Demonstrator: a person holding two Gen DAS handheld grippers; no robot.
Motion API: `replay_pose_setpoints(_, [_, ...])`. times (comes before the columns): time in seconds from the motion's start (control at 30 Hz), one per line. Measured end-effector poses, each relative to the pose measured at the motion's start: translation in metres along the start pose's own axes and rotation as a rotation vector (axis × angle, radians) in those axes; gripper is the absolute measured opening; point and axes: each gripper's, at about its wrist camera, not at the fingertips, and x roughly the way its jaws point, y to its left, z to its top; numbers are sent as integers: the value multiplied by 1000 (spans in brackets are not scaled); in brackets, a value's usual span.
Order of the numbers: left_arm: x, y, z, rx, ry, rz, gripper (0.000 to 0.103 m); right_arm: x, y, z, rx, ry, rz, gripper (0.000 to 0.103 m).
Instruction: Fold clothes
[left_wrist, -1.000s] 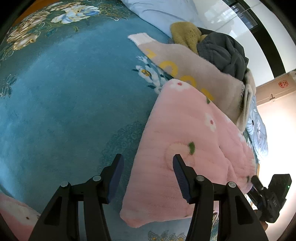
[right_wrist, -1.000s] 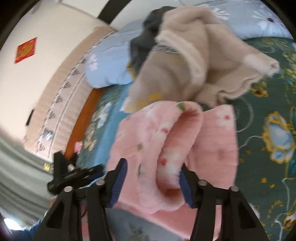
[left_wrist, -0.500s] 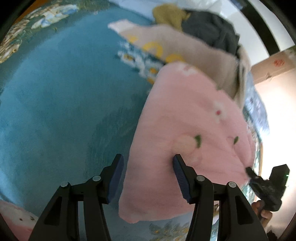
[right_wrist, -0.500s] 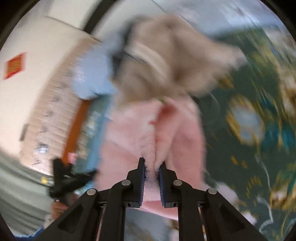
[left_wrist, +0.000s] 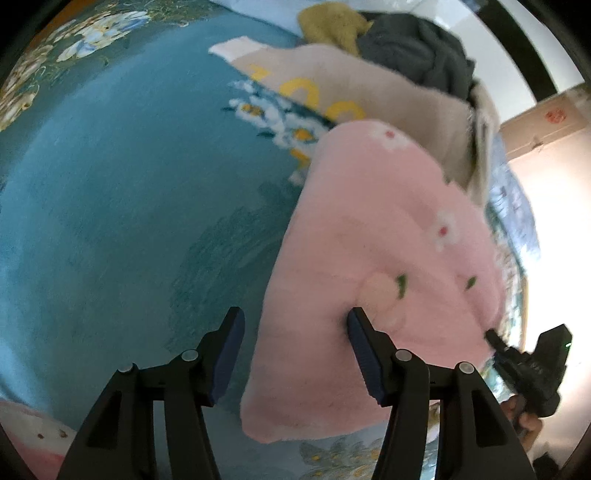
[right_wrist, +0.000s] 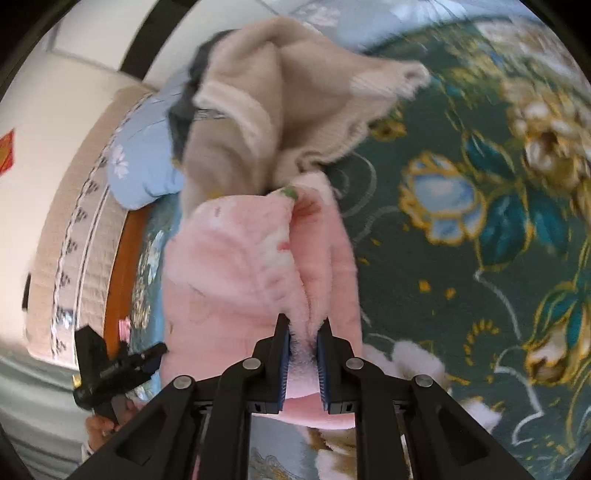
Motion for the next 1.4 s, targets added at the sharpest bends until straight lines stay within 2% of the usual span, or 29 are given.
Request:
replay_pose_setpoints(0.2, [8,10,-1,-54,33,2,59,-16,18,12,-49,11,-37,24])
replay_pose_setpoints(0.33, [10,14,-3,-79,37,6,61,-34,32,30,-82,-58,-130,24])
replay_pose_setpoints(0.4, [10,15,-2,-83,36,14,63,-38,42,41,-88,-94,-112,24])
replay_pose_setpoints(0.5, [3,16,-2,-94,-4,35,63,-30,59,50,-125,-96,-81,24])
replay_pose_setpoints(0.63, [-33,4,-6,-87,-196,77,63,2,87,51,-244,-27,-78,24])
replay_pose_setpoints(0.7, [-42,-15,-7,-9,-233,-5,63,14,92,50,-268,-10,-104,24])
replay_pose_setpoints(0.73, [-40,-25,-6,39,-219,-25,63,19,92,49,-269,-6,-118,24])
replay_pose_setpoints(0.83, [-17,-50,-10,179,-150,-12,63,29,89,50,-272,-8,-182,25])
replay_pose_setpoints(0.9, [10,-54,-15,209,-62,17,63,37,82,52,-264,17,-203,25])
replay_pose_setpoints(0.97, [28,-48,-15,186,18,39,63,44,76,55,-239,35,-199,25])
replay_pose_setpoints(1.13, [32,-35,-8,109,23,-27,63,65,56,60,-163,73,-197,24])
replay_pose_setpoints(1.27, [37,-35,-6,108,30,-22,63,76,46,64,-105,103,-201,23])
replay_pose_setpoints(1.4, [40,-37,-5,113,30,-13,63,56,62,55,-147,77,-209,24])
